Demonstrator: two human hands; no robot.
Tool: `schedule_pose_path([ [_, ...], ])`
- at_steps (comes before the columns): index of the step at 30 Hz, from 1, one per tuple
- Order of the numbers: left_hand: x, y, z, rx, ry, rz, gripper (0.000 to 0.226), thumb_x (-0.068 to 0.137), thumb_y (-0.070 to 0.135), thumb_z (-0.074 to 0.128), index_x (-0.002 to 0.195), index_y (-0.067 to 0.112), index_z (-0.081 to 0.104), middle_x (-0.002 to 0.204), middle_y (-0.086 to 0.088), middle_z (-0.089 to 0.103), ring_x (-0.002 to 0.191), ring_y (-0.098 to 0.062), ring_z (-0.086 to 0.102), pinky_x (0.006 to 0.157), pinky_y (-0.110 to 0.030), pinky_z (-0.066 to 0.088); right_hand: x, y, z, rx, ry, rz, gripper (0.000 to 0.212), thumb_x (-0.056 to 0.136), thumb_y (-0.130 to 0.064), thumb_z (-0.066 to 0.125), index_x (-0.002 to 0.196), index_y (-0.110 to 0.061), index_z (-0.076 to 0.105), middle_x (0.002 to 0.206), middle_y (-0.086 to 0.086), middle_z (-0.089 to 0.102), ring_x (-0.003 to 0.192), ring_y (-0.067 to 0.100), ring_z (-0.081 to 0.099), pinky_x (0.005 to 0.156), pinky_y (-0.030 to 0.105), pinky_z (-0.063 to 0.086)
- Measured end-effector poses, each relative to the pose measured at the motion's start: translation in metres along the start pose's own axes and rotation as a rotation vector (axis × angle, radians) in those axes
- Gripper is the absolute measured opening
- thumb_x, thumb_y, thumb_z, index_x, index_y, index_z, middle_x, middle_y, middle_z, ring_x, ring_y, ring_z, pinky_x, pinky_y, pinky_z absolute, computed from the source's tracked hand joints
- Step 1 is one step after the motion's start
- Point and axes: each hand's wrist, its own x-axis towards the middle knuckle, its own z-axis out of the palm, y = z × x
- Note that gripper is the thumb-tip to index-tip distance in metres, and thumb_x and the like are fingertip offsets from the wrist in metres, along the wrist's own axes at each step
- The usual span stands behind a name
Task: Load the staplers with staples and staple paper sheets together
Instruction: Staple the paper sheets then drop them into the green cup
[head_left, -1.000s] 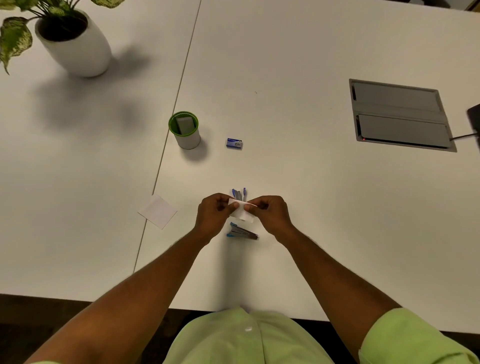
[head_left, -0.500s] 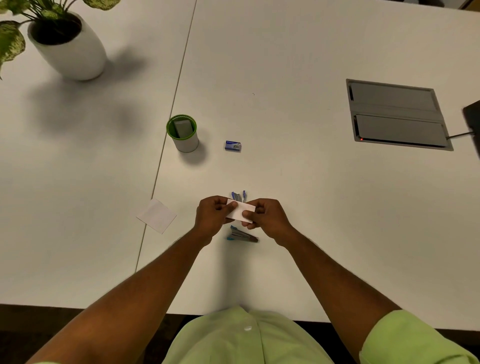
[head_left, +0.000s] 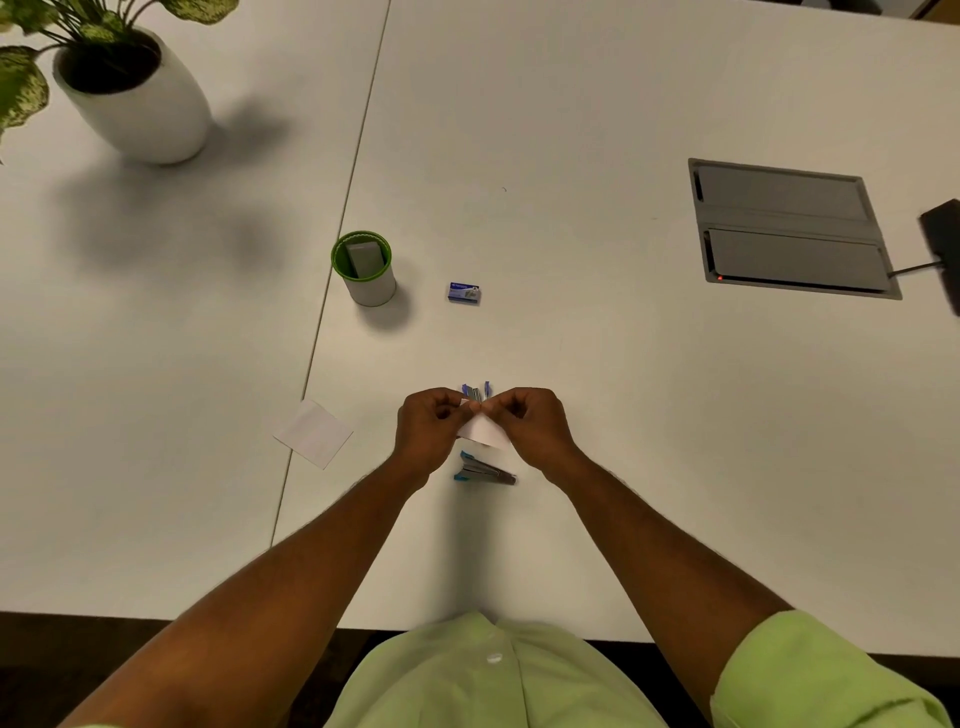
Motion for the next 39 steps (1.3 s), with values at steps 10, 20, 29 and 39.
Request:
schedule_pose_path([
  [10, 0.000, -0.009, -0.006, 0.154, 0.030, 0.042, 0.012, 0.086, 0.022, 0.078, 0.085, 0.011, 0.073, 0.081, -0.005, 0.073, 0.074, -0.018, 0.064, 0.068, -0.031, 0.049, -0.009, 0.008, -0.003, 0.234, -0.155, 0.059, 0.026, 0.092, 0.008, 0.062, 0.114, 0.000, 0.071, 0.111, 0.018, 0.072, 0.102, 0.030, 0.069, 0.078, 0.035, 0.061],
  [20, 0.008, -0.016, -0.017, 0.132, -0.003, 0.036, 0.009, 0.086, 0.020, 0.078, 0.080, 0.017, 0.073, 0.081, -0.006, 0.074, 0.076, -0.019, 0.064, 0.071, -0.035, 0.050, -0.006, 0.009, -0.001, 0.131, -0.229, 0.069, 0.028, 0.093, 0.005, 0.061, 0.118, -0.002, 0.070, 0.110, 0.012, 0.072, 0.100, 0.023, 0.070, 0.082, 0.033, 0.061],
  [29, 0.005, -0.019, -0.023, -0.292, -0.077, -0.221, 0.017, 0.090, 0.015, 0.074, 0.101, 0.003, 0.068, 0.094, -0.015, 0.074, 0.081, -0.025, 0.074, 0.078, -0.036, 0.062, -0.008, 0.017, 0.009, 0.168, -0.004, 0.134, 0.006, 0.088, -0.013, 0.075, 0.094, -0.012, 0.074, 0.081, 0.008, 0.076, 0.065, 0.015, 0.072, 0.062, 0.024, 0.058],
  [39, -0.004, -0.037, -0.034, -0.336, -0.038, -0.339, 0.008, 0.086, 0.001, 0.074, 0.087, -0.003, 0.067, 0.081, -0.018, 0.069, 0.069, -0.026, 0.070, 0.072, -0.036, 0.063, -0.016, 0.028, 0.026, 0.269, -0.024, 0.181, 0.003, 0.092, -0.018, 0.070, 0.092, -0.020, 0.072, 0.088, 0.007, 0.076, 0.075, 0.017, 0.073, 0.073, 0.028, 0.061],
])
